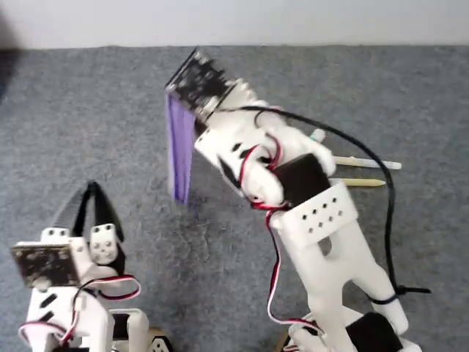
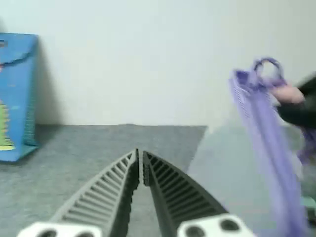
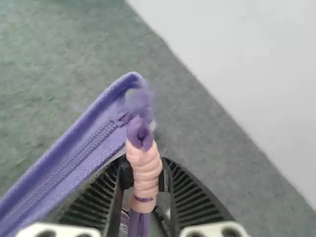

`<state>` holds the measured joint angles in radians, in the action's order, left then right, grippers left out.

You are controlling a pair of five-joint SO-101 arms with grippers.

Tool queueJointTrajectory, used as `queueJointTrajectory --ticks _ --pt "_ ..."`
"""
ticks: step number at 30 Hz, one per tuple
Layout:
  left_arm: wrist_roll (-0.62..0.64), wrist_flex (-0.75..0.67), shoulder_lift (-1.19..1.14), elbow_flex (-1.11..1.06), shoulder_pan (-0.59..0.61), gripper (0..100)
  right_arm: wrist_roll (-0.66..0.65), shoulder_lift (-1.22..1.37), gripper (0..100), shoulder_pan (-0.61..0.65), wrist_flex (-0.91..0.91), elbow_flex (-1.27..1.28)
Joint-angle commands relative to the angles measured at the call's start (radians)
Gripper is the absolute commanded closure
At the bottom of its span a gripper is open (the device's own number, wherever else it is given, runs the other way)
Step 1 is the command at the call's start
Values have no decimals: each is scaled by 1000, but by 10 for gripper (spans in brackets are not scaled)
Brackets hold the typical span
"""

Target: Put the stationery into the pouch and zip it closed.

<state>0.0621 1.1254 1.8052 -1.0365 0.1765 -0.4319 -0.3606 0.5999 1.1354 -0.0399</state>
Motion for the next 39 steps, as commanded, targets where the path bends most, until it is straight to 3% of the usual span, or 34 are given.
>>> queueJointTrajectory --ticks 1,5,17,22,33,39 --pt "-2 -18 8 58 124 904 15 -18 991 44 77 -12" --pt "3 20 8 90 155 778 103 -18 991 111 182 -12" --pt "34 109 5 116 -25 775 124 -85 991 168 122 114" --pt "32 55 -29 102 -74 776 46 -143 991 199 107 186" --pt "71 60 -394 257 -141 776 -38 -231 991 200 77 218" --pt "-21 61 -394 252 -144 776 -140 -286 991 200 8 218"
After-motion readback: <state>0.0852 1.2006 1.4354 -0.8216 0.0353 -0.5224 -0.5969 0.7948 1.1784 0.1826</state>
